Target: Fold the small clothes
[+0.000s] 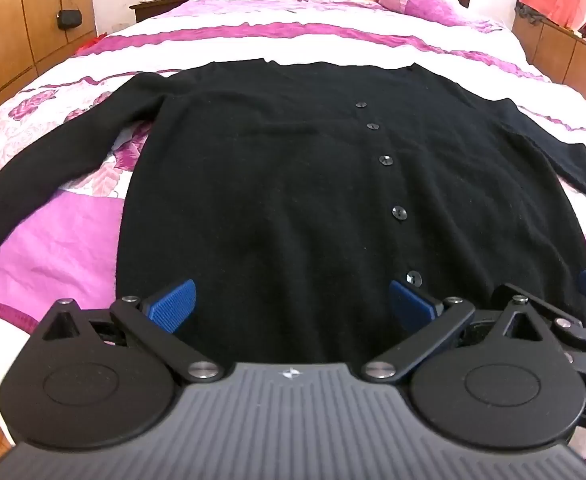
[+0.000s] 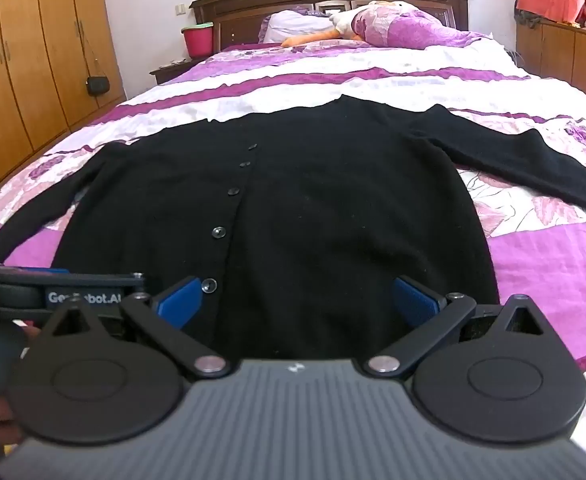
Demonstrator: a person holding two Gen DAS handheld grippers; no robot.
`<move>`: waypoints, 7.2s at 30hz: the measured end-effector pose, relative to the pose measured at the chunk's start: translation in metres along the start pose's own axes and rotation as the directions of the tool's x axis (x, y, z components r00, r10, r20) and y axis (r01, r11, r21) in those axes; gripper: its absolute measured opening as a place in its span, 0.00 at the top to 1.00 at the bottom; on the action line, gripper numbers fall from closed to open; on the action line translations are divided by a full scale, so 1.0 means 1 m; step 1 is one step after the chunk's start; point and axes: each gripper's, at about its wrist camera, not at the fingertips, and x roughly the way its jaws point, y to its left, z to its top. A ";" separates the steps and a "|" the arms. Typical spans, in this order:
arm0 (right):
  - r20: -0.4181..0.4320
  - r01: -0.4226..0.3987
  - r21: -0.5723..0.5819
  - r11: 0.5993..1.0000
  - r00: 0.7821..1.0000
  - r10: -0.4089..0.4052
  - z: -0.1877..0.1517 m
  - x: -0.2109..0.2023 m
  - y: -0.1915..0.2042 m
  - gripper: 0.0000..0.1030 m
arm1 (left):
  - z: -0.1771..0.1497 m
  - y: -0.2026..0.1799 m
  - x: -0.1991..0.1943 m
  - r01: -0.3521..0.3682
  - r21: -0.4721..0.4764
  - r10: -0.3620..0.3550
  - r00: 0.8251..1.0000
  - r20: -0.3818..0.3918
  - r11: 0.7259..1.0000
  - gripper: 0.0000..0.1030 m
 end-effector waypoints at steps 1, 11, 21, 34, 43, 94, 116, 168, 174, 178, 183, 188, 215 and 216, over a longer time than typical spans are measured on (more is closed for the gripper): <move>0.000 0.000 0.000 1.000 1.000 0.000 0.000 0.000 0.000 0.00 | 0.000 0.000 0.000 0.000 0.000 0.000 1.000 0.000 1.000 0.00; 0.000 -0.001 0.001 1.000 1.000 0.001 -0.001 -0.001 0.000 0.00 | 0.000 -0.001 -0.002 -0.004 0.003 0.004 1.000 0.001 1.000 0.00; 0.000 -0.001 0.001 1.000 1.000 0.001 -0.001 -0.001 0.000 0.00 | 0.001 -0.002 -0.001 -0.005 0.005 0.005 1.000 0.001 1.000 0.00; 0.000 -0.001 0.001 1.000 1.000 0.001 -0.001 -0.001 0.000 0.00 | 0.001 -0.001 -0.001 -0.004 0.004 0.004 1.000 0.002 1.000 0.00; -0.003 -0.001 0.006 1.000 1.000 0.001 -0.001 -0.001 -0.001 0.00 | 0.002 0.000 -0.002 -0.006 0.003 0.006 1.000 0.002 1.000 0.00; 0.012 0.061 0.099 0.993 0.998 -0.062 0.038 0.010 -0.089 0.00 | 0.047 -0.016 0.022 0.022 0.059 -0.021 1.000 -0.014 0.998 0.00; -0.039 0.373 0.260 0.891 0.926 -0.376 0.072 0.024 -0.324 0.00 | 0.059 -0.059 0.091 -0.015 0.012 0.016 0.996 -0.088 1.000 0.00; 0.109 0.079 0.567 0.820 0.979 -0.170 0.031 0.047 -0.392 0.84 | 0.047 -0.067 0.086 -0.064 0.063 0.067 0.997 -0.040 0.996 0.00; 0.196 0.067 0.555 0.829 0.958 -0.209 0.041 0.016 -0.386 0.90 | 0.048 -0.065 0.079 -0.048 0.067 0.051 0.998 -0.041 0.997 0.00; 0.219 0.092 0.581 0.809 0.939 -0.264 0.045 -0.005 -0.389 0.90 | 0.047 -0.066 0.072 -0.045 0.094 0.048 0.999 -0.024 0.995 0.00; 0.175 0.128 0.557 0.820 0.948 -0.267 0.052 -0.001 -0.384 0.90 | 0.046 -0.065 0.064 -0.026 0.102 0.027 0.999 -0.017 0.994 0.00; 0.233 0.076 0.543 0.837 0.943 -0.237 0.074 -0.008 -0.366 0.90 | 0.050 -0.054 0.054 -0.009 0.084 0.009 1.000 -0.003 0.996 0.00; 0.353 -0.177 0.229 0.957 0.932 0.087 0.221 0.022 -0.152 0.90 | 0.051 0.025 0.040 -0.024 -0.040 0.025 0.999 0.020 0.999 0.00; 0.346 -0.190 0.215 0.958 0.932 0.107 0.224 0.026 -0.141 0.90 | 0.051 0.030 0.040 -0.027 -0.051 0.028 0.999 0.021 0.998 0.00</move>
